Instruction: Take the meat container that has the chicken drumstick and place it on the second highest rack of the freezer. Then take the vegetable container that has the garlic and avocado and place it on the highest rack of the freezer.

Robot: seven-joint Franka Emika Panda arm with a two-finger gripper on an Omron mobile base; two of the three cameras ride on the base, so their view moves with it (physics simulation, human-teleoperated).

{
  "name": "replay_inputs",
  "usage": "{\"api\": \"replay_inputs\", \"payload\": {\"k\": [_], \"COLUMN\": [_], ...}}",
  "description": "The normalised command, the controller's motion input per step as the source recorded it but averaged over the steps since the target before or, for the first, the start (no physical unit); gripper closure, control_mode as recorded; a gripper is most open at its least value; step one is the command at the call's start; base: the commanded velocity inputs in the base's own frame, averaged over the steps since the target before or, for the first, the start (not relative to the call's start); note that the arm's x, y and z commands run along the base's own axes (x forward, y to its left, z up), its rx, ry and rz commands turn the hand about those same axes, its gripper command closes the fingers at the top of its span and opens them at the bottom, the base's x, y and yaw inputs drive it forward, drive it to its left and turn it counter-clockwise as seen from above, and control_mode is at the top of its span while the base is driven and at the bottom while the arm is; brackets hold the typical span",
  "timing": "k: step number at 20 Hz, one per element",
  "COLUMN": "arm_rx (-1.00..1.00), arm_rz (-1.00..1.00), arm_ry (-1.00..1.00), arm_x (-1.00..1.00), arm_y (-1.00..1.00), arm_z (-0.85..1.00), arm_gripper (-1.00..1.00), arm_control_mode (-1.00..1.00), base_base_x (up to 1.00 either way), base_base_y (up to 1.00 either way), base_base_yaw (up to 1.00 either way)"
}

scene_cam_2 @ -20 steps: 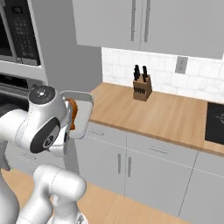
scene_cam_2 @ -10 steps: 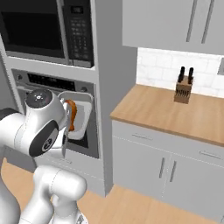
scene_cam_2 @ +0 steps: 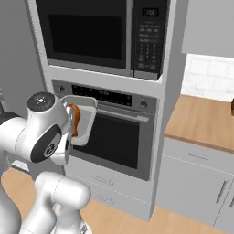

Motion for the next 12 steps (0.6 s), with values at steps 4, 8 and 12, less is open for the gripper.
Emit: {"api": "replay_inputs", "payload": {"k": [4,8,12], "arm_rx": [0.0,0.0,0.0], "arm_rz": [0.0,0.0,0.0], "arm_ry": [0.0,0.0,0.0], "arm_x": [0.0,0.0,0.0], "arm_y": [0.0,0.0,0.0], "arm_z": [0.0,0.0,0.0], "arm_gripper": [1.0,1.0,1.0], "arm_control_mode": [1.0,1.0,1.0], "base_base_x": [0.33,0.34,0.4], "base_base_y": [1.0,1.0,1.0], "base_base_yaw": [0.0,0.0,0.0]}}
